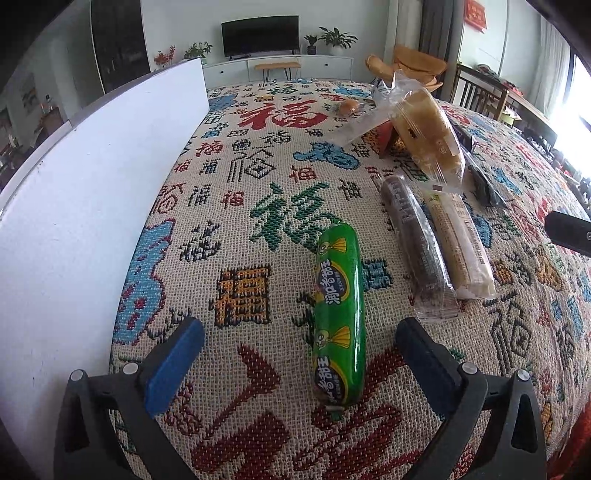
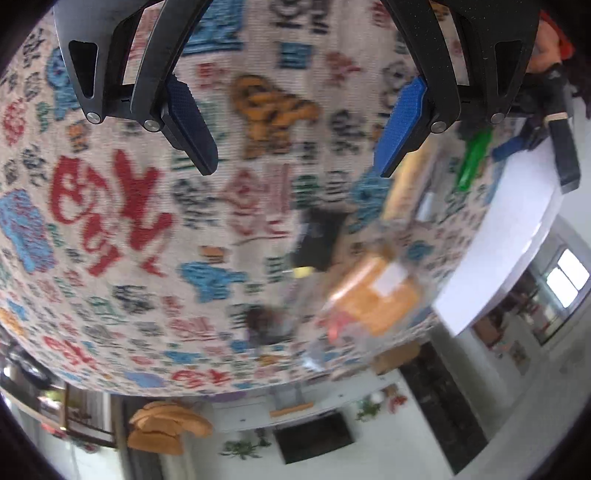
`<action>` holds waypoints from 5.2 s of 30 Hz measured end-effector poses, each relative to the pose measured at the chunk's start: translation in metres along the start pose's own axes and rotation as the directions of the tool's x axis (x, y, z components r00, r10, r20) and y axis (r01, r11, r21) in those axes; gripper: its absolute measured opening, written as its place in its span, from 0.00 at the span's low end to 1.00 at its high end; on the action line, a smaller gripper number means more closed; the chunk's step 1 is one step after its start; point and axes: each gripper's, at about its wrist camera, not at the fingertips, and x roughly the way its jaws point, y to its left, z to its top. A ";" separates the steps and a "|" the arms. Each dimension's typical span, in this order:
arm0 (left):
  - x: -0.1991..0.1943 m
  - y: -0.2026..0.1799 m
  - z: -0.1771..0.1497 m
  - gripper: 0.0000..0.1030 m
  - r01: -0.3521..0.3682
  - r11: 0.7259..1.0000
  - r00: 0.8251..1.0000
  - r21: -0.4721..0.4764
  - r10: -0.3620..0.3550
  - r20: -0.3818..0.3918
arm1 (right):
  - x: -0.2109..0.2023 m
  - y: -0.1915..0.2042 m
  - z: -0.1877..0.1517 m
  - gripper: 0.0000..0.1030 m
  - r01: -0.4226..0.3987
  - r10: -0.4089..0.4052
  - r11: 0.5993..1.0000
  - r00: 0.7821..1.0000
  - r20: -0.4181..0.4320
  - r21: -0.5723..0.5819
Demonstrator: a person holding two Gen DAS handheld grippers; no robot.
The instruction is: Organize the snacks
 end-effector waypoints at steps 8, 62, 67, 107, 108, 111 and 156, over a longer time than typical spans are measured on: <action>0.000 0.000 0.000 1.00 0.000 1.000 1.000 0.000 0.000 0.000 | 0.063 0.078 0.014 0.83 0.010 -0.021 0.994 0.995 -0.094 -0.113; 0.000 0.001 0.000 1.00 0.000 1.000 1.000 -0.002 0.000 0.000 | 0.019 -0.028 -0.018 0.81 0.190 -0.195 0.949 0.981 0.003 -0.253; 0.000 0.001 -0.001 1.00 0.000 1.000 1.000 -0.003 0.000 0.000 | 0.019 -0.028 -0.018 0.81 0.190 -0.195 0.949 0.981 0.003 -0.253; 0.074 0.016 0.102 1.00 0.030 0.999 1.000 0.036 -0.030 0.005 | 0.019 -0.029 -0.018 0.81 0.190 -0.195 0.949 0.981 0.004 -0.253; 0.074 0.016 0.102 1.00 0.030 0.999 1.000 0.036 -0.030 0.005 | 0.019 -0.029 -0.018 0.81 0.190 -0.195 0.949 0.981 0.004 -0.253; 0.074 0.016 0.102 1.00 0.030 0.999 1.000 0.036 -0.030 0.005 | 0.019 -0.029 -0.018 0.81 0.190 -0.196 0.949 0.981 0.004 -0.253; 0.074 0.017 0.102 1.00 0.030 0.999 1.000 0.035 -0.030 0.004 | 0.019 -0.029 -0.018 0.81 0.188 -0.194 0.949 0.981 0.003 -0.251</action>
